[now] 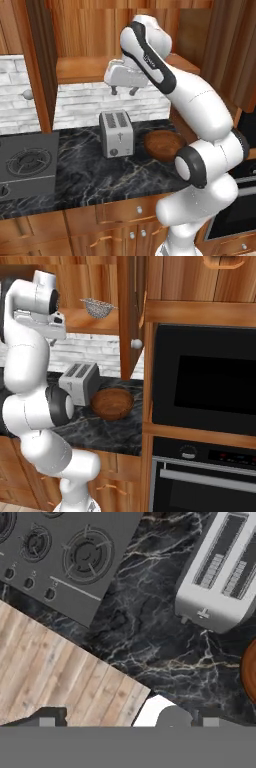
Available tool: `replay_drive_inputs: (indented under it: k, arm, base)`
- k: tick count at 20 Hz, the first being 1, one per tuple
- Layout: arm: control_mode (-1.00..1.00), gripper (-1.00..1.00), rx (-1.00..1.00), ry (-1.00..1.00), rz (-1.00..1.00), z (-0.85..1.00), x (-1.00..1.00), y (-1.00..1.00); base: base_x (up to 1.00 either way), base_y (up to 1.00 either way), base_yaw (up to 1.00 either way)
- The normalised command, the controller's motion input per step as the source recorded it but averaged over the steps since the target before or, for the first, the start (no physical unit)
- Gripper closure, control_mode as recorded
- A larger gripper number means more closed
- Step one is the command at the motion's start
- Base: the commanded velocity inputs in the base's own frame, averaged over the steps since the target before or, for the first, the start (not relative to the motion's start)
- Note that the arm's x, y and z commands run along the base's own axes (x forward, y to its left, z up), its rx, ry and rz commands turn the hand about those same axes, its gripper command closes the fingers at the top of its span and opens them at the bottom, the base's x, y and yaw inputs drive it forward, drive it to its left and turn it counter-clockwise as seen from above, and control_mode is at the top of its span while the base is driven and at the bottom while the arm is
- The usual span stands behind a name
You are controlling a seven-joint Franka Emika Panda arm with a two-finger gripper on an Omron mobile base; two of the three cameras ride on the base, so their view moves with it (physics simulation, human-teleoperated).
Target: Open the cabinet and setup a tea strainer by placing it in the bowl upright.
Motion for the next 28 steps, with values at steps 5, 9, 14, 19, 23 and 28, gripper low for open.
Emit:
replay_drive_inputs:
  k: [5, 9, 14, 19, 23, 28]
  arm:
    - [-1.00, -1.00, -0.41, -0.35, 0.00, -0.12, 0.16, -0.35]
    - [-1.00, -1.00, -0.04, -0.64, -0.18, 0.03, 0.10, -0.27]
    - [-1.00, -1.00, -0.02, -0.36, -0.21, 0.12, -0.09, -0.13]
    - [-1.00, -1.00, -0.15, -0.16, -0.20, 0.32, 0.16, -0.18]
    - [-1.00, -1.00, -0.13, -0.08, -0.07, 0.54, 0.09, -0.16]
    - [-1.00, -1.00, -0.14, -0.05, 0.00, 0.12, 0.25, -0.08]
  base:
    - [0.00, 0.00, 0.00]
    - [0.00, 0.00, 0.00]
    - [0.00, 0.00, 0.00]
    - [0.00, 0.00, 0.00]
    - [0.00, 0.00, 0.00]
    - [0.00, 0.00, 0.00]
